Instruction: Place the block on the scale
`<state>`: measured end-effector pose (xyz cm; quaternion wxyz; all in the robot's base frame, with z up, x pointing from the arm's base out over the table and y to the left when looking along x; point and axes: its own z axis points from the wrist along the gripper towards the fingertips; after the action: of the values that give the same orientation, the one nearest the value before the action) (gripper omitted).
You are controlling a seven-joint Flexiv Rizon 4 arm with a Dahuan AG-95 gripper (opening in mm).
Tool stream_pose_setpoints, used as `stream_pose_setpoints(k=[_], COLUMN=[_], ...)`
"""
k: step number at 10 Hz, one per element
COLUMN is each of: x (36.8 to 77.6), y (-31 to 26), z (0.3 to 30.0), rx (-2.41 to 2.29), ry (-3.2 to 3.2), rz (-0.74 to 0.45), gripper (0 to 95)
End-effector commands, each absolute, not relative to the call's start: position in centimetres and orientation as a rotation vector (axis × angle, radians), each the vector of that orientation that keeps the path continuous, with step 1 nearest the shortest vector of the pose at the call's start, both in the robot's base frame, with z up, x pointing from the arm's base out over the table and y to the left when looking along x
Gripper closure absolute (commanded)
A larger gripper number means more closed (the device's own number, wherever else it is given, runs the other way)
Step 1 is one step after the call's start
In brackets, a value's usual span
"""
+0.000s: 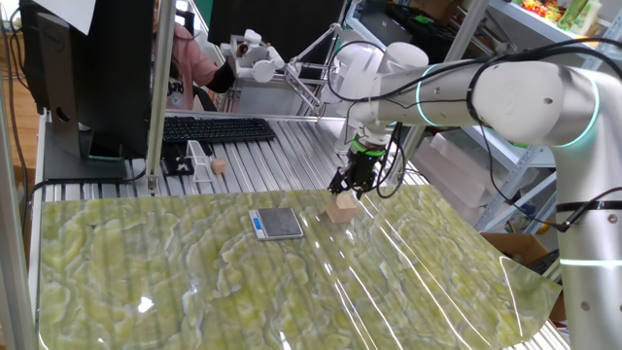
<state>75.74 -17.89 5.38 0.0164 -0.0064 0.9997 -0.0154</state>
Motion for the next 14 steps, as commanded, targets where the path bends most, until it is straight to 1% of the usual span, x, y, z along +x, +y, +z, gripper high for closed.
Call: stream_pose_setpoints(k=[1, 5, 10, 11, 13, 14], x=[75.8, 75.9, 75.9, 75.9, 75.9, 75.9], y=[-17.9, -17.8, -17.9, -17.9, -18.1, -18.1], z=[5.2, 4.0, 3.6, 3.6, 3.4, 3.4], rx=[-0.018, -0.011, -0.001, 0.0, -0.007, -0.009], ry=[3.103, 3.089, 3.083, 3.083, 3.083, 3.082], rz=[-0.045, -0.033, -0.031, -0.031, -0.03, -0.032], gripper=[19.0, 19.0, 19.0, 38.0, 38.0, 76.0])
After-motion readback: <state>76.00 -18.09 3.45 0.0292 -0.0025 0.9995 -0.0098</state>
